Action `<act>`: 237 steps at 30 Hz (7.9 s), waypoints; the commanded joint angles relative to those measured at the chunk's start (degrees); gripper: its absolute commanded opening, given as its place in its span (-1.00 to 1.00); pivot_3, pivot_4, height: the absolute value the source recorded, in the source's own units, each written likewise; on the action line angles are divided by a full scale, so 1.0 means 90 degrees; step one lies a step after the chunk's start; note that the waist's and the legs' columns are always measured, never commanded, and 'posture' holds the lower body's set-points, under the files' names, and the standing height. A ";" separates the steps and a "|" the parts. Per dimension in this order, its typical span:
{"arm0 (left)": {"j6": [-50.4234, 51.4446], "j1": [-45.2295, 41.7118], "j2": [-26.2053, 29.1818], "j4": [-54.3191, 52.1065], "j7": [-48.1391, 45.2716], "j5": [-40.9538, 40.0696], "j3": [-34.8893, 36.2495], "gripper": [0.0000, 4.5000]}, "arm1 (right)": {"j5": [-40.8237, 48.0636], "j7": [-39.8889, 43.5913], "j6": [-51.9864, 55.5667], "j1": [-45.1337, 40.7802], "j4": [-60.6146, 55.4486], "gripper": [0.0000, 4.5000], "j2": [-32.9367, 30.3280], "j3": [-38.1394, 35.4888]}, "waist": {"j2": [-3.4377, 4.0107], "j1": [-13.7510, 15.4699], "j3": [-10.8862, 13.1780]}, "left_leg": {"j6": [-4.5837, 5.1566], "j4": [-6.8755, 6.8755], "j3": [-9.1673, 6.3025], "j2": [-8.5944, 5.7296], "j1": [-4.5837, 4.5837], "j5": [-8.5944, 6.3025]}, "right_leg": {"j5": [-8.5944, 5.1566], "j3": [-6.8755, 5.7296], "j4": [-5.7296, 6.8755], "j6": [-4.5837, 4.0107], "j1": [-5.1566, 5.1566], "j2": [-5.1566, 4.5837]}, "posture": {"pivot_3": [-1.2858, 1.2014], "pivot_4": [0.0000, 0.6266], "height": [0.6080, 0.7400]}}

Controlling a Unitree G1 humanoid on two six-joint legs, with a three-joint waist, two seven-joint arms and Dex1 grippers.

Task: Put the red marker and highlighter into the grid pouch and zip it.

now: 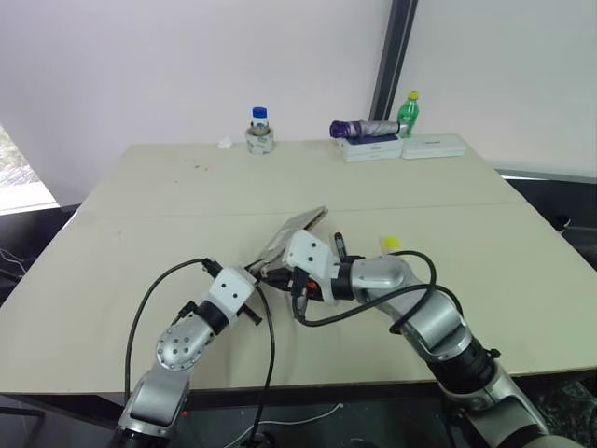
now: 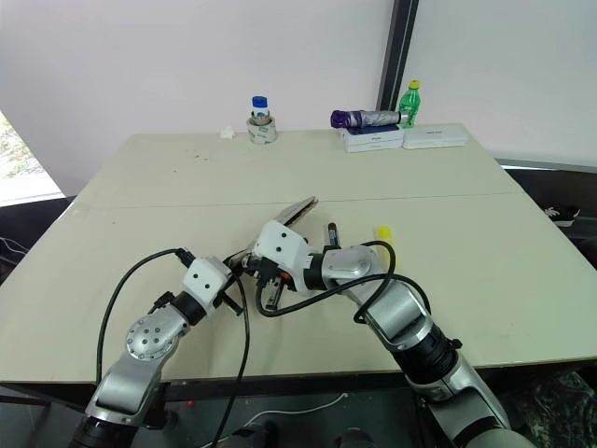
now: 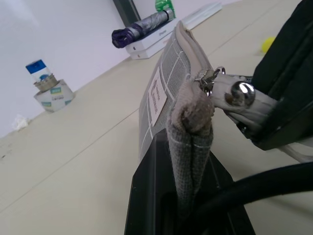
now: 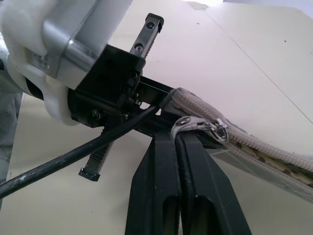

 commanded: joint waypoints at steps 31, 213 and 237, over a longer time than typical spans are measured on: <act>-0.0892 -0.0316 0.0668 0.0701 -0.0405 -0.0287 0.0620 -1.00 | -0.0406 -0.2476 0.0401 0.0380 0.2271 -0.96 0.0146 -0.2092 | 0.0000 0.0090 0.0000 | 0.0000 -0.0003 0.0010 -0.0001 -0.0002 0.0001 | 0.0001 0.0002 -0.0002 -0.0001 -0.0003 -0.0001 | 0.03 -0.52 0.94; 0.0943 -0.1898 -0.0543 0.1174 -0.1751 -0.1820 -0.0404 -1.00 | 0.1766 0.1098 0.0554 0.0667 -0.0782 0.99 -0.2549 -0.3060 | -0.0008 0.0110 0.0000 | 0.0002 0.0021 -0.0011 0.0002 -0.0001 0.0001 | 0.0000 -0.0024 -0.0009 0.0002 0.0031 -0.0008 | 0.03 -0.52 0.94; 0.2035 -0.2422 -0.1649 0.1342 -0.1153 -0.2393 -0.0096 -1.00 | 0.1476 -0.1429 0.1193 0.0813 -0.0386 -0.99 -0.0651 -0.2390 | -0.0007 0.0117 0.0000 | -0.0001 0.0019 -0.0008 -0.0005 -0.0004 0.0003 | 0.0001 -0.0021 -0.0004 0.0002 0.0020 -0.0005 | 0.03 -0.52 0.94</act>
